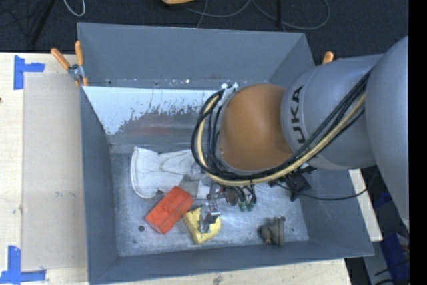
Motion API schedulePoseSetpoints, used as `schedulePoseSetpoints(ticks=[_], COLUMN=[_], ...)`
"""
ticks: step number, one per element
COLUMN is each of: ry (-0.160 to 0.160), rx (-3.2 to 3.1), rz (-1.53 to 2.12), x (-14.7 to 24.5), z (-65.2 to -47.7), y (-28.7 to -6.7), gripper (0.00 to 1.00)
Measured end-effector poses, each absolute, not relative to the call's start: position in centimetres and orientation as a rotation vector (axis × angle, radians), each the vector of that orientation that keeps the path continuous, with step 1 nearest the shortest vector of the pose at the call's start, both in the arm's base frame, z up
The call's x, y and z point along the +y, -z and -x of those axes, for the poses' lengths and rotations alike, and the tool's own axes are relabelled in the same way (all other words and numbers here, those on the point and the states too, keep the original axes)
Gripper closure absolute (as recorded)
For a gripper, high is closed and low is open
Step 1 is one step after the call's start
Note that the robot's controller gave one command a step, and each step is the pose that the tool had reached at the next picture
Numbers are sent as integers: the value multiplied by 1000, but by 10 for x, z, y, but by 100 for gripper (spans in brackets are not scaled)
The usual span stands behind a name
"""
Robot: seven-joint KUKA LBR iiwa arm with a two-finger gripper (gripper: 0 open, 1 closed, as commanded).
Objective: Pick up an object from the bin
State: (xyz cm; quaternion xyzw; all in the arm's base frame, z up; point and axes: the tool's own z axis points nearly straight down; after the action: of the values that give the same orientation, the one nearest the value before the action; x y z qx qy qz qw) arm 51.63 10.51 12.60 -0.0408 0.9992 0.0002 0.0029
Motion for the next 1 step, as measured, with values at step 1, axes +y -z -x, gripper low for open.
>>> schedulePoseSetpoints(ticks=[1], ry=[0], rx=[3116], rz=[453], x=[113], z=[-521], y=[-106], gripper=[0])
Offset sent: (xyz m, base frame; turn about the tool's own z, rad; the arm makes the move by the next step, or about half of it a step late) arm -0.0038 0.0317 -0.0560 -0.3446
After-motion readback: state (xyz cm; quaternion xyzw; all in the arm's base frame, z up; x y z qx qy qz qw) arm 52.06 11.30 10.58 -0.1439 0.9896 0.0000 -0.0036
